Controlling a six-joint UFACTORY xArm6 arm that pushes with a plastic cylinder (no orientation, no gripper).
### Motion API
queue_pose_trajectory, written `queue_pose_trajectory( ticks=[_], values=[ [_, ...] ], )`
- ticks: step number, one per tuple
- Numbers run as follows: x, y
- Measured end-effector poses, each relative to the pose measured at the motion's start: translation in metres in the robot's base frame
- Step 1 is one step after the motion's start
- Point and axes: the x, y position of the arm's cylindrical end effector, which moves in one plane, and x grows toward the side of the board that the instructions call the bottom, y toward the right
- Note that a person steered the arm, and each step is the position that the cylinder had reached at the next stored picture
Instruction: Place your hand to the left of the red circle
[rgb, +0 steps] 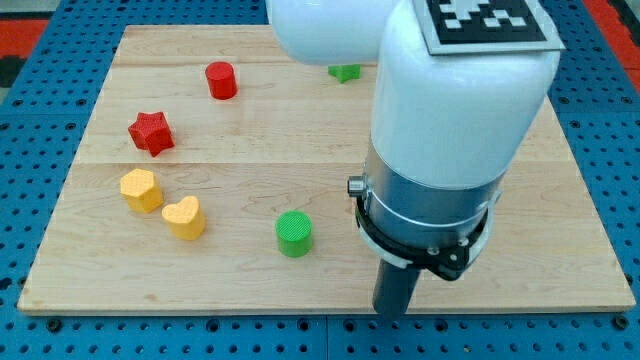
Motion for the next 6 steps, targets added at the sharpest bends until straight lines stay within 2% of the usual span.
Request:
queue_pose_trajectory(
  ticks=[2,3,4,6],
  values=[
    [-0.021,0.109],
    [-0.058,0.142],
    [-0.112,0.117],
    [-0.193,-0.059]
  ],
)
